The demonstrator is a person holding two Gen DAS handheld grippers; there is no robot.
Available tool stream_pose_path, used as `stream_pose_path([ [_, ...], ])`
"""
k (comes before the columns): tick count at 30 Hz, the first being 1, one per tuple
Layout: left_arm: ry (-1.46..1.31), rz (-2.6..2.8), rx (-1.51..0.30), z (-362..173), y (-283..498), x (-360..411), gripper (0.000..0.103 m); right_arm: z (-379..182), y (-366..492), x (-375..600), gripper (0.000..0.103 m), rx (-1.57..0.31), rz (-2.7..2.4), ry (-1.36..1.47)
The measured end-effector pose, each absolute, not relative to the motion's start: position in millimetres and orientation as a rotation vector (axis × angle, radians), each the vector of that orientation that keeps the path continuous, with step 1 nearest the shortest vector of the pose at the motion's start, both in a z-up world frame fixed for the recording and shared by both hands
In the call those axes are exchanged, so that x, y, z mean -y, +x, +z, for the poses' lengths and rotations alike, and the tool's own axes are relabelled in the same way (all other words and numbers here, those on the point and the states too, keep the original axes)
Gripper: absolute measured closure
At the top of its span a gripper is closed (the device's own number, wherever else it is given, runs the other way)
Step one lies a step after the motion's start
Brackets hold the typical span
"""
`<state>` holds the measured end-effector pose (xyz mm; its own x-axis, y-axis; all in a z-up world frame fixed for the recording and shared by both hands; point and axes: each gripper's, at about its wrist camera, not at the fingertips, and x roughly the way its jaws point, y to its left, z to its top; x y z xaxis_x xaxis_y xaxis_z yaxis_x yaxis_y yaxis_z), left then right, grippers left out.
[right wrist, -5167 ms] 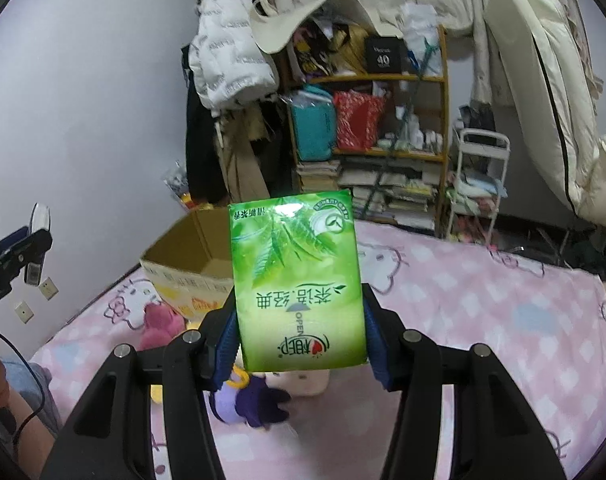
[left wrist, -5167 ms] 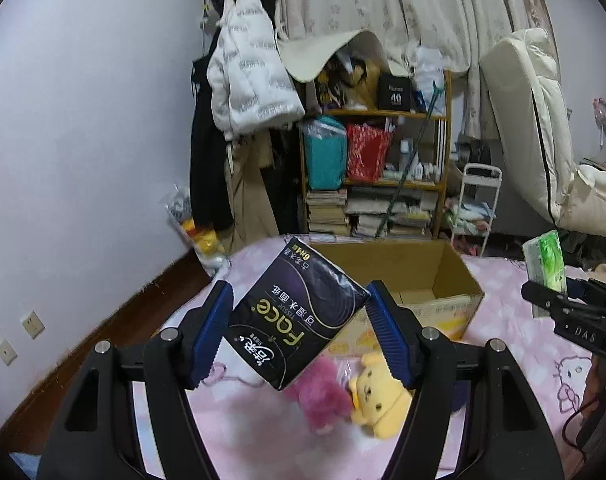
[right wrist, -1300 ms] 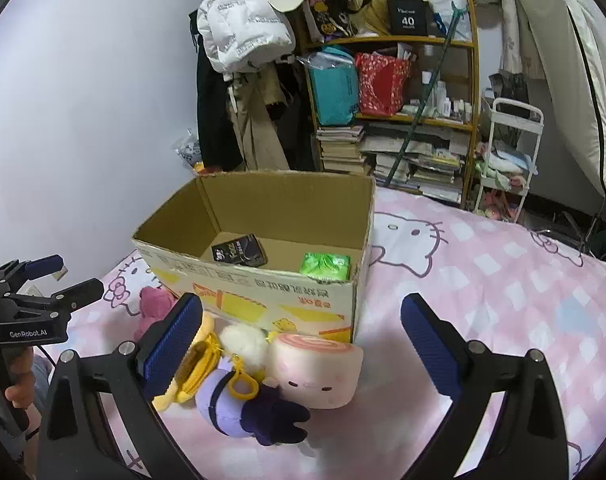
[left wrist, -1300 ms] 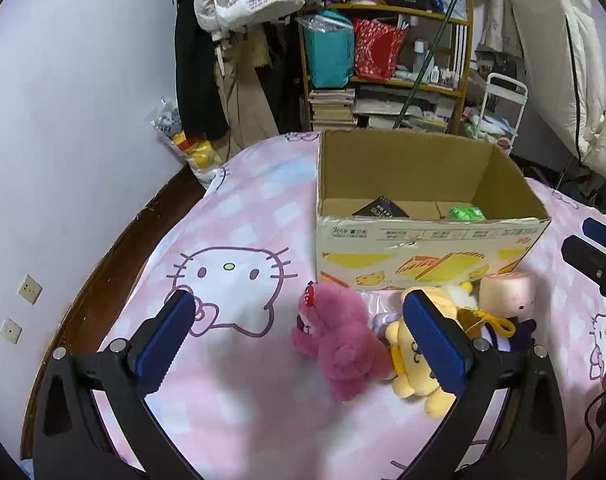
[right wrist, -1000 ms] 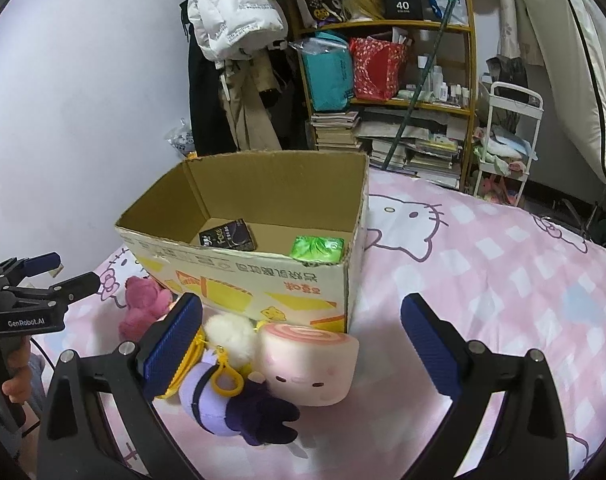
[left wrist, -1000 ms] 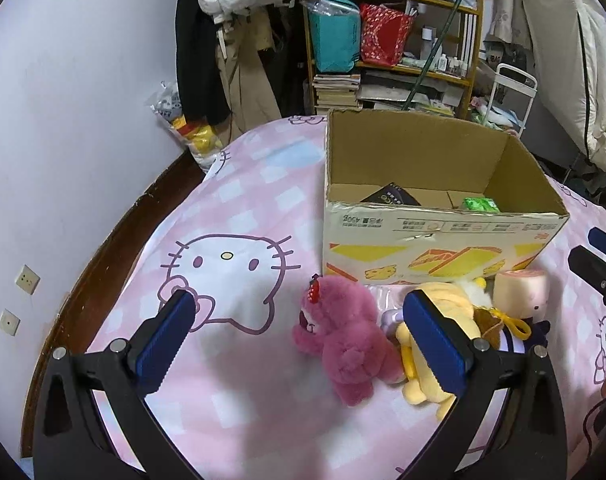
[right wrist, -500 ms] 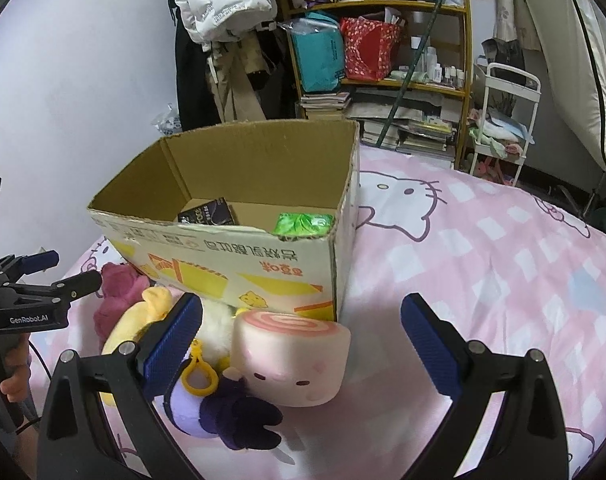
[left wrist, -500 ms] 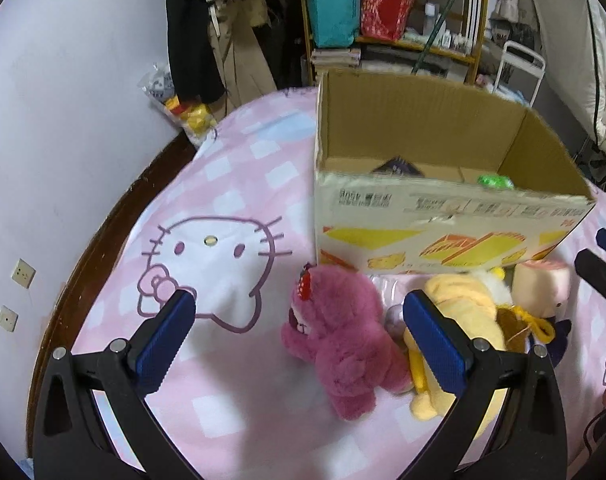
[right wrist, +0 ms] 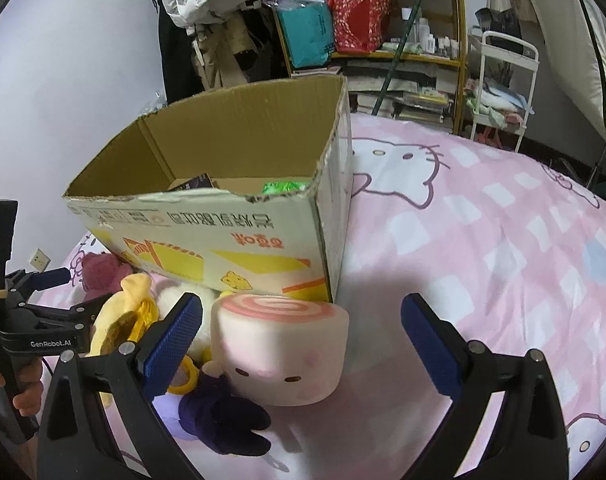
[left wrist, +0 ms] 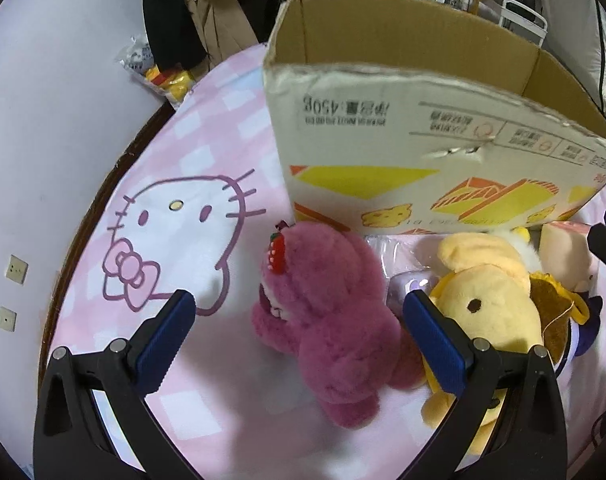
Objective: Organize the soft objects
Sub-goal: 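Lower the left tool to the pink bear while the right tool lowers to the roll-cake plush, then close the left tool on the pink bear while the right tool grips the roll-cake plush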
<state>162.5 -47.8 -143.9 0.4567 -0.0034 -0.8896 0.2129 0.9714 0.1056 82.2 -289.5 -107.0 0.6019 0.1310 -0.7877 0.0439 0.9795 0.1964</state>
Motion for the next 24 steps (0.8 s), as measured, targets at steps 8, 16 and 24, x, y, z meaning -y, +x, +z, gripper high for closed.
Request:
stream_pose_path([
  [8, 0.121, -0.133, -1.162, -156, 166, 38, 0.001, -119, 87, 291, 0.000, -0.980, 0.054, 0.247],
  [16, 0.076, -0.167, -1.197, -158, 163, 36, 0.017, -128, 91, 296, 0.000, -0.996, 0.076, 0.337],
  [24, 0.050, -0.208, -1.199, -156, 158, 38, 0.032, -134, 98, 284, 0.000, -0.996, 0.091, 0.301],
])
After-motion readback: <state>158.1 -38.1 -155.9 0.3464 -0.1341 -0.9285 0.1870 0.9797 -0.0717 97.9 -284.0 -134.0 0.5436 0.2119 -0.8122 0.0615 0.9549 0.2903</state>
